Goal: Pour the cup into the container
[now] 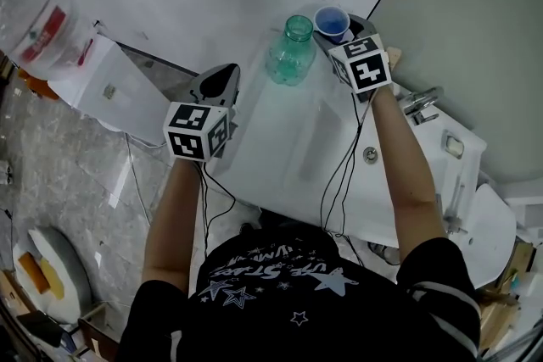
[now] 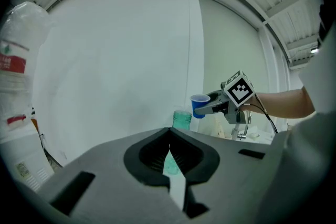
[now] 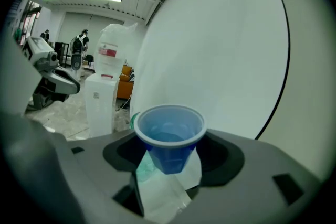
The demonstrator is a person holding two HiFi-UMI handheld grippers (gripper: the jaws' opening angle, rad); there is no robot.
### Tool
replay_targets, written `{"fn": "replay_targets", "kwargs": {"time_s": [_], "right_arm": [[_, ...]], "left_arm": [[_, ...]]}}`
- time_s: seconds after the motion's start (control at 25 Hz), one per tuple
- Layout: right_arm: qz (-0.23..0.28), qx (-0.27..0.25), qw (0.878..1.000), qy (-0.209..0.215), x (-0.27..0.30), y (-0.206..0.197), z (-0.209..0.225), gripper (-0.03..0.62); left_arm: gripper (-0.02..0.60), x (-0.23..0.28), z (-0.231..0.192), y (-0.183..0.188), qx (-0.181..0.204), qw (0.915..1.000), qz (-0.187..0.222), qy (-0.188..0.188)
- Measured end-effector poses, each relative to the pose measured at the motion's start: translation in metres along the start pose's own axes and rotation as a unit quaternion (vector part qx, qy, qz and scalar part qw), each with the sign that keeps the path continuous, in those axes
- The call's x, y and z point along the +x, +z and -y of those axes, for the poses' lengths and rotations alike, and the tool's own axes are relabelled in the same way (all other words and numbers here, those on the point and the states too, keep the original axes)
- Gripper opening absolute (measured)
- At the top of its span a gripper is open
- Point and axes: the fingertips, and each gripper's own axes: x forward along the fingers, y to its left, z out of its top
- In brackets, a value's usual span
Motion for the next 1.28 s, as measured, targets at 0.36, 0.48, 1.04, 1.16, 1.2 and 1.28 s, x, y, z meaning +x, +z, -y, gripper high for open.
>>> {"fn": "replay_targets", "kwargs": {"time_s": [0.36,0.48,1.04,1.16,1.2,1.28], "right_arm": [[-0.034,-0.092,0.994,-0.047,0.018,0.005,0.008,0.293],[-0.045,-0.108,0.991,-0.06,0.021,0.004,0.011,0.293],[-0.072,-0.21,0.97,-0.095,0.028,0.009,0.015,0.295],[-0.077,-0.233,0.964,-0.103,0.029,0.01,0.016,0.295],[-0.079,-0.24,0.962,-0.105,0.029,0.01,0.017,0.295],[-0.082,-0.253,0.958,-0.108,0.03,0.011,0.017,0.295]], "left_arm": [[0.012,0.01,-0.011,0.0,-0.004,1.0,-0.003,-0.001],[0.012,0.012,-0.013,-0.003,-0.006,0.9999,-0.006,-0.006],[0.011,0.013,-0.02,-0.006,-0.013,0.9999,-0.005,-0.006],[0.012,0.013,-0.021,-0.006,-0.014,0.9999,-0.003,-0.006],[0.011,0.013,-0.021,-0.006,-0.014,0.9999,-0.003,-0.006],[0.011,0.013,-0.021,-0.005,-0.014,0.9999,-0.002,-0.006]]}}
